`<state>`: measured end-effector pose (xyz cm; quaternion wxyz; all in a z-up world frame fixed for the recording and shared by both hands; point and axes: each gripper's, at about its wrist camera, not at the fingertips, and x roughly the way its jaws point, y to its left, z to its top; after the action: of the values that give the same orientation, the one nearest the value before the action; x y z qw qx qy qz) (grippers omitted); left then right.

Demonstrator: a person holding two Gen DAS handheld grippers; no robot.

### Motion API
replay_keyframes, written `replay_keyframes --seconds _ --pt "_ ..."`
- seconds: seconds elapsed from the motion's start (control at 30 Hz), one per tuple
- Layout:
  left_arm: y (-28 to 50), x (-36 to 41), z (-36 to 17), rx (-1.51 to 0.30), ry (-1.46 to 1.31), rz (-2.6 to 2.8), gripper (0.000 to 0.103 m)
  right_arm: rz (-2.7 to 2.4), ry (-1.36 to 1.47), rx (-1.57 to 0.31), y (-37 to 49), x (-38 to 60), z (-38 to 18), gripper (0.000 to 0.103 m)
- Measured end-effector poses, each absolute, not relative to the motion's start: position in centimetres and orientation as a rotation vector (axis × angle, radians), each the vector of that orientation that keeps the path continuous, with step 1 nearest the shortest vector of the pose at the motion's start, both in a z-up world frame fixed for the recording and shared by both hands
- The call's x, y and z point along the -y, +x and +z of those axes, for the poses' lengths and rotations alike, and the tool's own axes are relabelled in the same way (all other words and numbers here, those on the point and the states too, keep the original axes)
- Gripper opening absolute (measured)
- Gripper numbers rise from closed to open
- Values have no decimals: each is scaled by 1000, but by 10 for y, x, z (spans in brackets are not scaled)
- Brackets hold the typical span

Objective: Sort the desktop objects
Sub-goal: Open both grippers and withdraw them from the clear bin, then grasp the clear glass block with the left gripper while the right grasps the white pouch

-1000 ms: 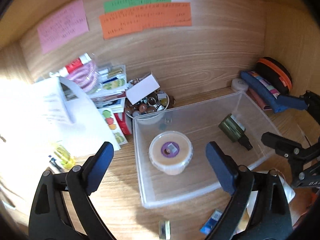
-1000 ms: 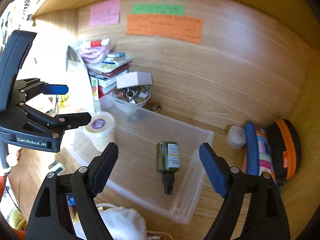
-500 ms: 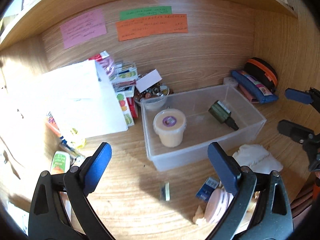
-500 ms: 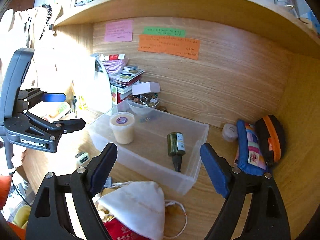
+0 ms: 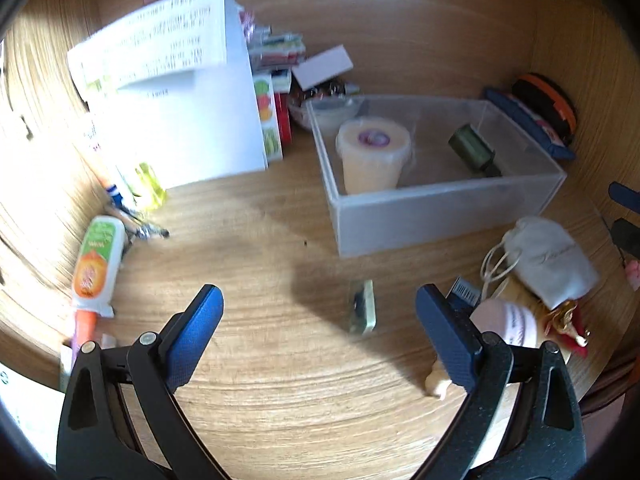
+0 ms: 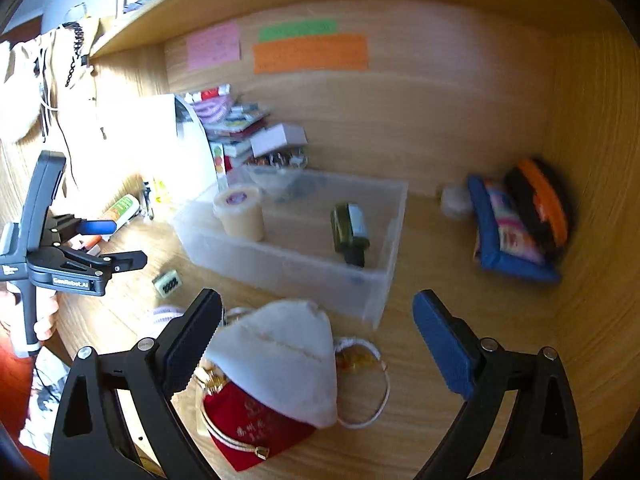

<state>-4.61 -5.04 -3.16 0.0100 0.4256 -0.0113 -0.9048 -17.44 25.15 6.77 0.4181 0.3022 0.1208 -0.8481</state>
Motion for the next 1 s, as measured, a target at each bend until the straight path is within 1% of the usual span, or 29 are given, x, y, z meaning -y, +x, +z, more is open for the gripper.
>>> replay_keyframes --seconds 0.23,0.33,0.47,0.73,0.8,0.83,0.9,0.93,0.97,1.0 --pt "-54 51 -63 20 1441 -2775 98 -2042 987 -250 -196 -242 19 96" --pt "-57 51 -70 24 1462 -2761 98 -1963 1097 -187 -210 -235 -1 96" --pt "-62 49 -76 30 1473 -2755 98 -1908 1158 -139 -220 -230 -10 96" --pt "-69 44 -82 61 1485 -2751 98 -1904 1135 -255 -217 -205 -11 95" --pt "-70 42 -84 80 1484 -2751 98 -1886 1138 -265 -218 -200 -13 93" --pt "-71 41 -84 82 1483 -2753 98 -1893 1125 -282 -217 -198 -13 90" --pt "-71 41 -84 82 1474 -2758 98 -1876 1108 -301 -214 -193 -12 79" --pt "-71 41 -84 81 1469 -2757 98 -1863 1107 -297 -214 -192 -12 70" --pt "-71 42 -84 79 1463 -2757 97 -1847 1108 -288 -214 -191 -11 58" --pt "-70 42 -83 76 1457 -2761 93 -1844 1111 -282 -214 -190 -11 54"
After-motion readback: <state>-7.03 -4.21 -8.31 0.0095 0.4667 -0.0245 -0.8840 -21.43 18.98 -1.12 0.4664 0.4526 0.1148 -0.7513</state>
